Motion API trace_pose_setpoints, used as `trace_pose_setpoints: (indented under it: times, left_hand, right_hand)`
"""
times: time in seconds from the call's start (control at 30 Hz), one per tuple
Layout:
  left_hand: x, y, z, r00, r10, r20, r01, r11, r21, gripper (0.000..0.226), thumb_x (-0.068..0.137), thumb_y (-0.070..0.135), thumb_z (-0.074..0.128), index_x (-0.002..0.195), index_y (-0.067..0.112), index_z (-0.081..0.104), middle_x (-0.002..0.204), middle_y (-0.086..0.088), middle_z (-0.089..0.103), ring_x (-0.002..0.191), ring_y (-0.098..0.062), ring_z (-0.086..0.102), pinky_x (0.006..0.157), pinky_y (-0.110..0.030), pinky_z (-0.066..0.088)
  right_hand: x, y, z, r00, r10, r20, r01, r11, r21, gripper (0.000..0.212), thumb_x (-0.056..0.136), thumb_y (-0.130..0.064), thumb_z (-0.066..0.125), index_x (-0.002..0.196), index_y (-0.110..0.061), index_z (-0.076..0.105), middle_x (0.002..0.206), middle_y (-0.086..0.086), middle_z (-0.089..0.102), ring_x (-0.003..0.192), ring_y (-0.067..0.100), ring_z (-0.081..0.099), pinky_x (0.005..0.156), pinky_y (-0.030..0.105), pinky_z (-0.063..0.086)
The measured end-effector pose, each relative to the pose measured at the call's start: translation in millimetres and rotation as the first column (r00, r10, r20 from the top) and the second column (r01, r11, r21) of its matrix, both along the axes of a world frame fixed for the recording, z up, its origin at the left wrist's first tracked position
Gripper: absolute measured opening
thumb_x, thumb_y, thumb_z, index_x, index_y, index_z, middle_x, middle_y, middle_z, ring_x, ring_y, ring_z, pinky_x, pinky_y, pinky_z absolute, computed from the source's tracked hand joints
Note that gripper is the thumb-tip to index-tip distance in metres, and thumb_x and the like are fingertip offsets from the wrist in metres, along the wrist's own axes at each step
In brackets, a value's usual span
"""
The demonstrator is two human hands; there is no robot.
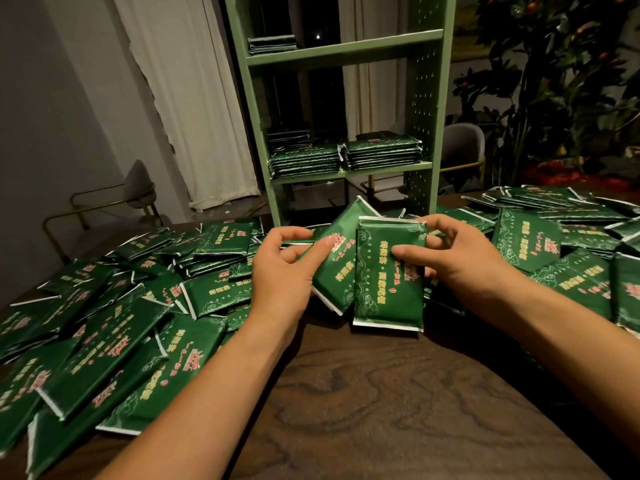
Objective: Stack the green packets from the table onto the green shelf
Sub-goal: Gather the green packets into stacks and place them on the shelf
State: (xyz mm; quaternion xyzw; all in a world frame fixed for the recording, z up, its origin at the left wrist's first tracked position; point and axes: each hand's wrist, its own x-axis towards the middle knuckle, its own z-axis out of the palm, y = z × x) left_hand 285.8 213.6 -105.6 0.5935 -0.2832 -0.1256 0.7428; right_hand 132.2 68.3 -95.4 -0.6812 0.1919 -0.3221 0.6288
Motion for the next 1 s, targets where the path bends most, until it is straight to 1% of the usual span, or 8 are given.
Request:
trace_pose_setpoints:
  times: [0.17, 0.27, 0.37, 0.47, 0.63, 0.73, 0.87, 1.0]
  left_hand:
    - [0.0, 1.5, 1.9, 0.996, 0.081, 0.042, -0.082, 0.997, 0.017, 0.012, 0.079, 0.018, 0.085, 0.082, 0.014, 0.073, 0.077, 0.0, 0.075, 0.068, -0.012, 0.073, 0.057, -0.028, 0.058]
    - [2.2, -0.4, 0.0, 0.997, 0.059, 0.057, -0.063, 0.995, 0.076, 0.011, 0.076, 0.033, 0.087, 0.077, 0.025, 0.079, 0.085, -0.004, 0.078, 0.09, -0.026, 0.075, 0.08, -0.044, 0.061]
    - [-2.2, 0.2, 1.9, 0.993, 0.003, 0.12, -0.016, 0.995, 0.103, 0.027, 0.067, 0.055, 0.085, 0.08, 0.032, 0.08, 0.099, -0.009, 0.077, 0.106, -0.036, 0.069, 0.094, -0.059, 0.054]
    - [-9.6, 0.2, 3.8, 0.99, -0.096, 0.108, 0.084, 0.99, 0.113, 0.024, 0.066, 0.049, 0.08, 0.077, 0.027, 0.079, 0.092, -0.01, 0.077, 0.085, -0.026, 0.073, 0.071, -0.04, 0.061]
    - [-10.0, 6.0, 6.1, 0.928, -0.361, -0.094, 0.372, 0.915, 0.154, 0.057, 0.073, 0.064, 0.064, 0.094, 0.013, 0.079, 0.103, -0.021, 0.075, 0.093, -0.034, 0.072, 0.089, -0.049, 0.057]
    - [-14.9, 4.7, -1.2, 0.858, -0.511, -0.057, 0.499, 0.801, 0.332, 0.048, 0.085, 0.053, 0.065, 0.109, 0.011, 0.073, 0.11, -0.014, 0.075, 0.098, -0.027, 0.073, 0.084, -0.047, 0.062]
    - [-13.4, -1.1, -9.7, 0.911, -0.41, 0.052, 0.378, 0.877, 0.297, 0.015, 0.1, 0.02, 0.06, 0.11, 0.011, 0.066, 0.097, -0.01, 0.075, 0.074, -0.019, 0.07, 0.053, -0.029, 0.059]
    - [-3.0, 2.2, -6.6, 0.937, -0.35, 0.026, 0.328, 0.9, 0.288, 0.016, 0.098, 0.011, 0.063, 0.113, 0.009, 0.065, 0.106, -0.009, 0.077, 0.092, -0.023, 0.074, 0.076, -0.035, 0.06]
  right_hand:
    - [-2.9, 1.2, 1.8, 0.998, 0.009, 0.063, 0.0, 0.99, -0.144, 0.02, 0.085, -0.019, 0.071, 0.102, -0.008, 0.071, 0.099, 0.009, 0.076, 0.09, 0.018, 0.073, 0.079, 0.033, 0.058]
    - [-3.0, 7.0, 2.5, 0.997, 0.047, 0.053, -0.023, 0.927, -0.376, 0.014, 0.096, -0.02, 0.062, 0.105, -0.017, 0.072, 0.098, 0.002, 0.075, 0.093, 0.016, 0.071, 0.077, 0.028, 0.058]
    - [0.1, 12.8, 1.7, 0.995, -0.085, -0.045, 0.011, 0.564, -0.826, 0.027, 0.093, -0.043, 0.058, 0.107, -0.023, 0.069, 0.105, -0.009, 0.058, 0.103, 0.014, 0.055, 0.089, 0.023, 0.044]
    - [3.5, 23.3, 1.3, 0.99, -0.109, -0.091, -0.048, 0.352, -0.935, 0.031, 0.094, -0.049, 0.053, 0.109, -0.023, 0.061, 0.116, -0.008, 0.051, 0.109, 0.012, 0.048, 0.095, 0.025, 0.042]
    - [1.6, 26.9, -2.1, 0.987, -0.153, -0.038, 0.032, 0.43, -0.902, 0.041, 0.083, -0.064, 0.058, 0.101, -0.031, 0.041, 0.08, -0.017, 0.054, 0.071, -0.001, 0.054, 0.061, 0.032, 0.048]
    - [-1.4, 18.1, -2.8, 0.991, -0.135, -0.014, 0.057, 0.503, -0.862, 0.045, 0.078, -0.056, 0.069, 0.108, -0.028, 0.049, 0.091, -0.012, 0.064, 0.081, 0.008, 0.065, 0.07, 0.04, 0.056]
    - [-3.2, 1.6, -3.4, 0.982, -0.062, -0.177, -0.099, 0.627, -0.773, 0.06, 0.071, -0.049, 0.082, 0.121, -0.03, 0.055, 0.111, -0.015, 0.064, 0.102, 0.0, 0.062, 0.087, 0.032, 0.056]
    - [-5.6, -9.0, -5.7, 0.973, -0.031, -0.229, -0.144, 0.697, -0.702, 0.055, 0.076, -0.028, 0.086, 0.123, -0.028, 0.056, 0.111, -0.015, 0.065, 0.101, -0.002, 0.063, 0.089, 0.03, 0.057]
